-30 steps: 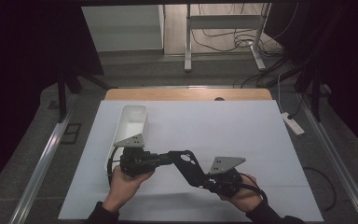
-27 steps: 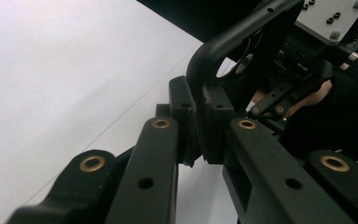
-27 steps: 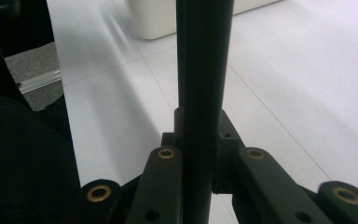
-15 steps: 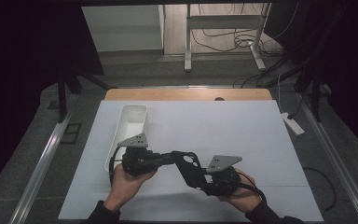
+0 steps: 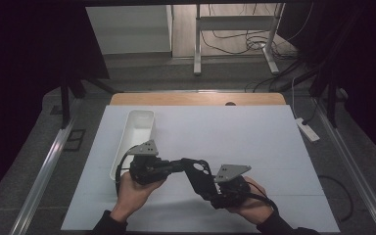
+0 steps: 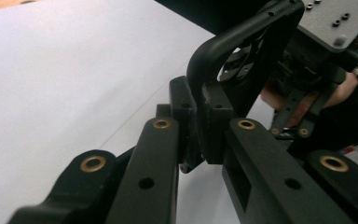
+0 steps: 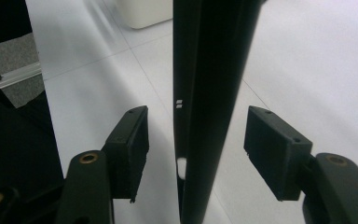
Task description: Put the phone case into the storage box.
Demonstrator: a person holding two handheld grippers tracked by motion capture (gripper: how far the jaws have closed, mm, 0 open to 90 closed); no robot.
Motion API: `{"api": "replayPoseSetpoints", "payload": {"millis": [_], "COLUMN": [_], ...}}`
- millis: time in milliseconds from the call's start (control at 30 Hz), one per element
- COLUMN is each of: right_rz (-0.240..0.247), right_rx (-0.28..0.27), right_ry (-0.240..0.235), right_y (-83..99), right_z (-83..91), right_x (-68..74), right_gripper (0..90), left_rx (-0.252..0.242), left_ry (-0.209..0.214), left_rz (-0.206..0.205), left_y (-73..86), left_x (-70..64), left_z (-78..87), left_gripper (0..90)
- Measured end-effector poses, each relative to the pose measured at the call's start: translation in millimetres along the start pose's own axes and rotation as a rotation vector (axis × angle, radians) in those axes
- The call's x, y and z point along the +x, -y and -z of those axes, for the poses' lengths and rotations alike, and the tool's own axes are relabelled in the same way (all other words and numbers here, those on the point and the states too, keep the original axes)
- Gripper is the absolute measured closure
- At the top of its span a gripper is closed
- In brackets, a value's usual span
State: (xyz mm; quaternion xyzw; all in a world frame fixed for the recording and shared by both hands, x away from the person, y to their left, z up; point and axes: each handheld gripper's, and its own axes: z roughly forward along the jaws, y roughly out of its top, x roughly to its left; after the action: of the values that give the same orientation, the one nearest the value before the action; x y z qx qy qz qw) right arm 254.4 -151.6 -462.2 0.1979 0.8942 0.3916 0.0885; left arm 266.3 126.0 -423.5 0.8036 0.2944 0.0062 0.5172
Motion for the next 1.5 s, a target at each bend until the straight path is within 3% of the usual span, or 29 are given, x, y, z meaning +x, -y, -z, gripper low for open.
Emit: {"api": "replayPoseSetpoints", "payload": {"millis": [500,733,1000,1500], "right_rz": [-0.058,-0.07,-0.106,-0.179], "right_rx": [-0.01,0.035,0.038,0.029], "right_ry": [0.026,0.027,0.077,0.161], "right_y": [6.8,13.3,21.9,47.4], "right_z": [20.2,28.7,42.5,65.9], "right_x": [-5.6,-8.6,-19.4,-31.5], "right_gripper": [25.7,14.1,3.3,0.0], "left_rx": [0.005,0.018,0.025,0.026], "left_ry": [-0.099,-0.145,-0.194,-0.227], "left_rz": [-0.006,-0.008,0.014,0.034], "left_y": [-4.4,-9.0,-12.7,-23.9], "left_x": [8.4,13.4,26.1,40.3], "left_z": [15.7,24.2,35.4,55.0], "left_gripper": [85.6,85.6,85.7,85.6]}}
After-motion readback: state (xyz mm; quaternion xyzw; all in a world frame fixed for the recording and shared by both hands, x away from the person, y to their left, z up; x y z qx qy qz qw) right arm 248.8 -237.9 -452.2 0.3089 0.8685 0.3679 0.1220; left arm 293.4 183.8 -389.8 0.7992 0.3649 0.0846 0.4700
